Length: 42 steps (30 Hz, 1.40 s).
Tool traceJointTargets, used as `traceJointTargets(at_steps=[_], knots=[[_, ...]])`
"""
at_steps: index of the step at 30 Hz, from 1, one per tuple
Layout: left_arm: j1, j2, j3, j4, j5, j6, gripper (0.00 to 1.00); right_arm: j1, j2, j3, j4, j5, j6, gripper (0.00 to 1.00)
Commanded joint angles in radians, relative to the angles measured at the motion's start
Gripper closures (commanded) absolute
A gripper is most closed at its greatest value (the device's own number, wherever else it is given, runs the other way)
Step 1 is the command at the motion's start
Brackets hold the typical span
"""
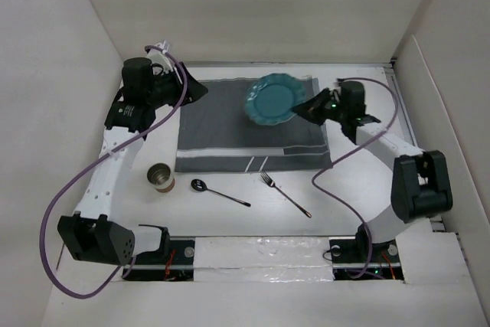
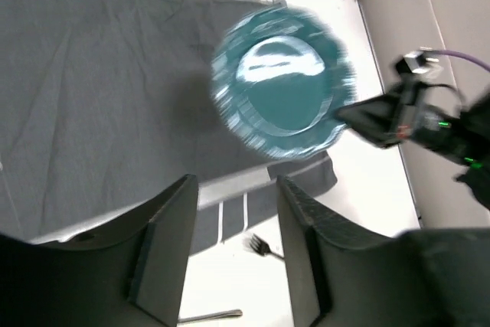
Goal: Set the dinner table for one person
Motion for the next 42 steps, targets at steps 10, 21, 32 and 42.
traceJointTargets(at_steps=[10,21,32,42], knots=[[-0.003,-0.238,-0.019,-0.212,-0.251,0.141,0.54,0.218,0.309,0.27,0.244,-0.097,0.092,1.0],[-0.003,-0.235,-0.044,-0.193,-0.21,0.124,0.54,0.26,0.412,0.238,0.259,-0.068,0.135,1.0],[-0.003,-0.226,-0.041,-0.186,-0.243,0.119,0.54,0.269,0.415,0.247,-0.051,0.058,-0.041,0.52],[-0.003,-0.226,0.037,-0.144,-0.28,0.055,0.67,0.278,0.288,0.45,-0.567,0.355,-0.282,0.36]])
